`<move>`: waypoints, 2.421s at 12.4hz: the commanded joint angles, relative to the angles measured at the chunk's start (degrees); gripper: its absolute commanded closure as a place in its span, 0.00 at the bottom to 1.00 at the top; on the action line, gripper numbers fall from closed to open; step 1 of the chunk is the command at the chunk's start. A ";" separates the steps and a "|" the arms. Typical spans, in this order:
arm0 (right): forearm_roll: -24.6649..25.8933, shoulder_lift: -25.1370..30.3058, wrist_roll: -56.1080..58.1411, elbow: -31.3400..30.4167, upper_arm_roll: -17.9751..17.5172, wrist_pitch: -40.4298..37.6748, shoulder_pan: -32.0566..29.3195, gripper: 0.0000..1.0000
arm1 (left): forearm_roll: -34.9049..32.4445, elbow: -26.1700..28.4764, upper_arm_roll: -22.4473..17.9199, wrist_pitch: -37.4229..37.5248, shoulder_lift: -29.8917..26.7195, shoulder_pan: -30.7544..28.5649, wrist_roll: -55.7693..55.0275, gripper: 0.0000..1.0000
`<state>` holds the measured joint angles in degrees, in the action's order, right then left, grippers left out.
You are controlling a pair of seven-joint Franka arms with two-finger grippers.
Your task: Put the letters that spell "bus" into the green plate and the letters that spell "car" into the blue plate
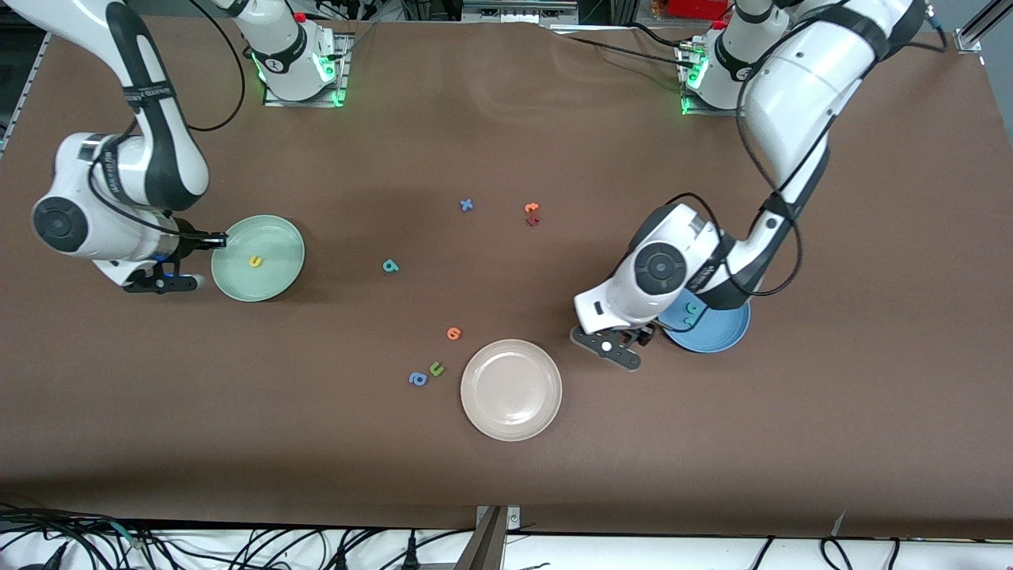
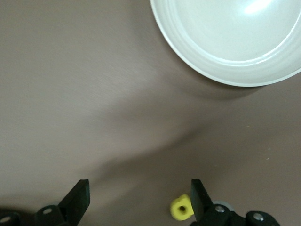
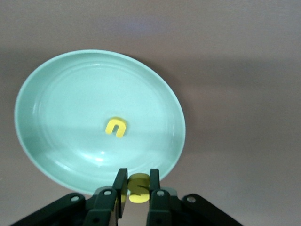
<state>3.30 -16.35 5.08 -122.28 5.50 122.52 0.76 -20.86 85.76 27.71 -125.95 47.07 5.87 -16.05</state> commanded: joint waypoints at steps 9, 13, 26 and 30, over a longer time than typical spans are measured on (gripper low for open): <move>-0.40 0.17 -1.20 -1.05 -0.57 0.72 0.11 0.02 | -3.49 6.09 -0.12 0.53 0.39 2.21 -15.95 0.41; -2.50 1.41 -10.94 8.71 -7.76 -12.47 0.20 0.02 | -3.22 6.18 -0.12 0.80 0.30 2.13 -16.03 0.81; -7.61 -3.86 -42.52 3.74 -21.23 9.80 9.87 0.02 | -3.22 4.86 0.06 18.90 -8.93 -11.32 6.28 0.30; -2.34 -7.63 -42.17 0.55 -21.23 19.75 9.96 0.04 | -3.04 3.72 0.49 19.87 -9.36 -10.53 5.41 0.00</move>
<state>-0.62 -22.84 -36.60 -121.17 -15.62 139.10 10.72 -22.96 89.33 27.82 -107.17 39.37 -5.26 -10.82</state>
